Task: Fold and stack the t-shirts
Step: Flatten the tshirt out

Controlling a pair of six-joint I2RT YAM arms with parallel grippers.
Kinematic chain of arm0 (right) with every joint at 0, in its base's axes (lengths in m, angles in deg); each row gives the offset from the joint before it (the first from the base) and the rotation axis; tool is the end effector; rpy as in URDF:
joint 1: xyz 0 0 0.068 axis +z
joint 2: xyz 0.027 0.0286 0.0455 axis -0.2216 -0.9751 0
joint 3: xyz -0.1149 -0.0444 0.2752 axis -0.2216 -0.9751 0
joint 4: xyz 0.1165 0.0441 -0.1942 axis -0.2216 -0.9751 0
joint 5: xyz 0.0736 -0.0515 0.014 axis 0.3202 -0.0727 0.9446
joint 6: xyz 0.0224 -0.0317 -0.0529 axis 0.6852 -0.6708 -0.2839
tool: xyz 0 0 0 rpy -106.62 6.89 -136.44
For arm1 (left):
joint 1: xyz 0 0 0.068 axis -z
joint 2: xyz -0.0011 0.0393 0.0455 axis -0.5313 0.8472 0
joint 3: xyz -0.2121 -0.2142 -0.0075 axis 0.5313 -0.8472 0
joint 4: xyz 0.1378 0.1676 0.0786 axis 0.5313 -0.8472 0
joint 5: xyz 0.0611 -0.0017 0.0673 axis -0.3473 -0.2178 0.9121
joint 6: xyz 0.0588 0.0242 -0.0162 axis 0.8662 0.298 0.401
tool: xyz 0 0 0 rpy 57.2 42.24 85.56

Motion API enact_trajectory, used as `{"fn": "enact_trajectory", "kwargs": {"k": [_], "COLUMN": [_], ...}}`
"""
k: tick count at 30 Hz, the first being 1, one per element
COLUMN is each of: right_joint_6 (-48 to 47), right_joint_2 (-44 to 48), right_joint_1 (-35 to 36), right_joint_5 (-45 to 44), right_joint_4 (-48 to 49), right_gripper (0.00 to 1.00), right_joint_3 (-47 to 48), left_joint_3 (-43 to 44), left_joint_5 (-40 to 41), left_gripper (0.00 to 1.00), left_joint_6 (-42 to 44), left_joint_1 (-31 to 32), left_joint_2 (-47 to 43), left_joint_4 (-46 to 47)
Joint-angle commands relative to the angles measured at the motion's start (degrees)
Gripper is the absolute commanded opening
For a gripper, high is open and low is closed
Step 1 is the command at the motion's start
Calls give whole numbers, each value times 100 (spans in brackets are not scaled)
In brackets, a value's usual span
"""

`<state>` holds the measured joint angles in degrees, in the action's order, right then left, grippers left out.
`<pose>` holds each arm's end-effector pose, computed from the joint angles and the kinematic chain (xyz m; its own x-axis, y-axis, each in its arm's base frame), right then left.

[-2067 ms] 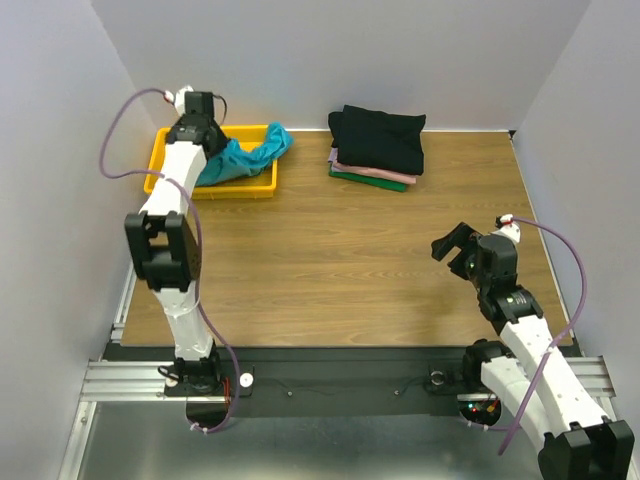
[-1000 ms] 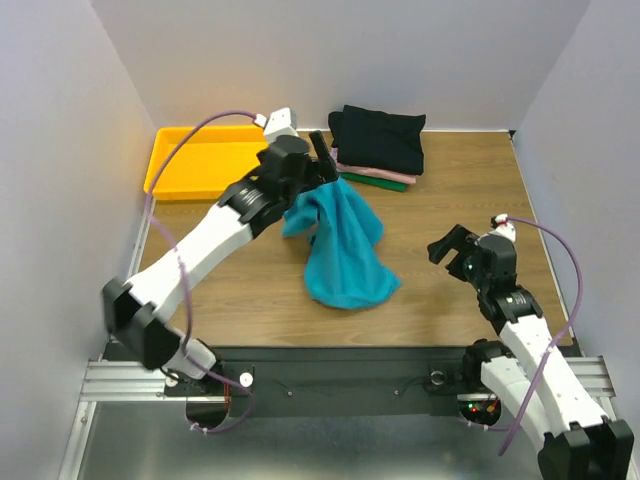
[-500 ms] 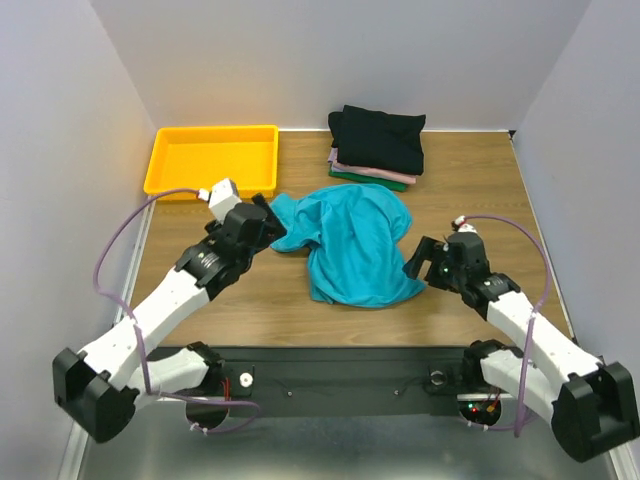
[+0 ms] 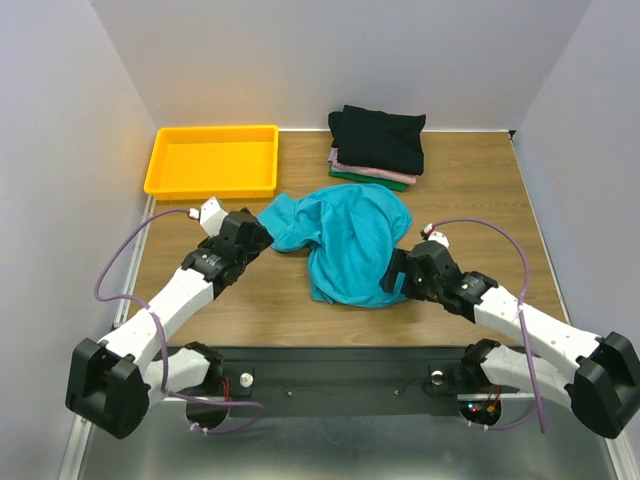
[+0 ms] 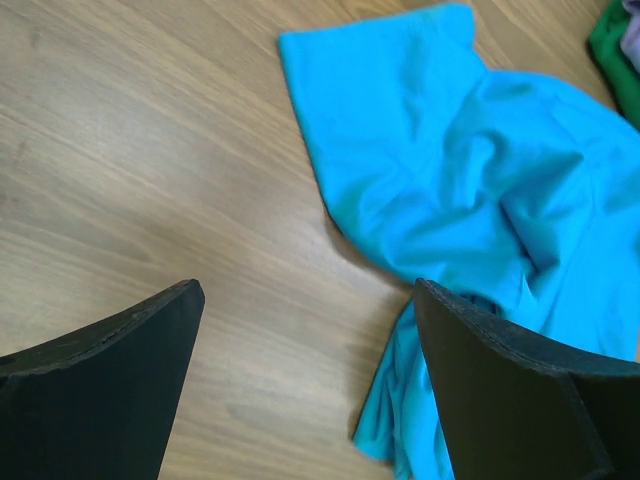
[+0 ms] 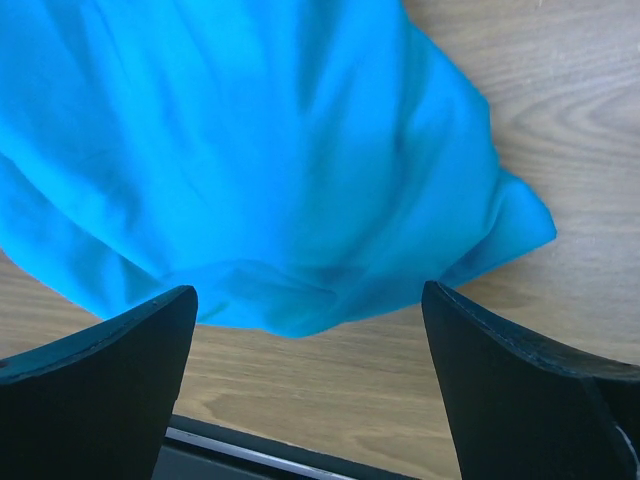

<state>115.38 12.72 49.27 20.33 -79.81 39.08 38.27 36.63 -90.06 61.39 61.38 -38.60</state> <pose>0.1350 0.0889 0.2294 -0.7676 0.2600 -0.5859 0.0350 0.9297 0.3667 0.1752 -0.0737 0.2855 -0.4467 -0.5774 -0.6835 -0.3269 0.8164 -0.4761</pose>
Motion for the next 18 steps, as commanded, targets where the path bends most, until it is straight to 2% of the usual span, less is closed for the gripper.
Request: {"fn": "enact_trajectory", "kwargs": {"k": [1, 5, 11, 13, 14, 16, 17, 18], "right_joint_6": [480, 708, 1455, 1640, 1667, 1650, 1597, 1449], "right_joint_2": [-163, -470, -998, -1103, -1199, -1279, -1314, -1358], "right_joint_1": [351, 870, 897, 897, 897, 880, 819, 757], "right_joint_5": [-327, -492, -1345, -1846, -1996, -2409, -2532, -2638], "right_joint_4": [-182, -155, -138, -138, -146, -146, -146, -164], "right_gripper": [100, 100, 99, 95, 79, 39, 31, 31], "right_joint_3": [175, 343, 316, 351, 369, 448, 474, 527], "left_joint_3": [-253, -175, -87, -60, -52, -43, -51, -60], "left_joint_5": [-511, -618, -873, -900, -917, -944, -953, -961], "left_gripper": [98, 98, 98, 98, 98, 98, 98, 98], "left_joint_6": [267, 408, 540, 584, 593, 628, 637, 654], "left_joint_1": [-573, -864, -1005, -1040, -1049, -1084, -1084, -1102], "left_joint_2": [239, 642, 960, 1056, 1074, 1136, 1145, 1153], "left_joint_4": [640, 896, 1168, 1195, 1195, 1204, 1204, 1204]}}
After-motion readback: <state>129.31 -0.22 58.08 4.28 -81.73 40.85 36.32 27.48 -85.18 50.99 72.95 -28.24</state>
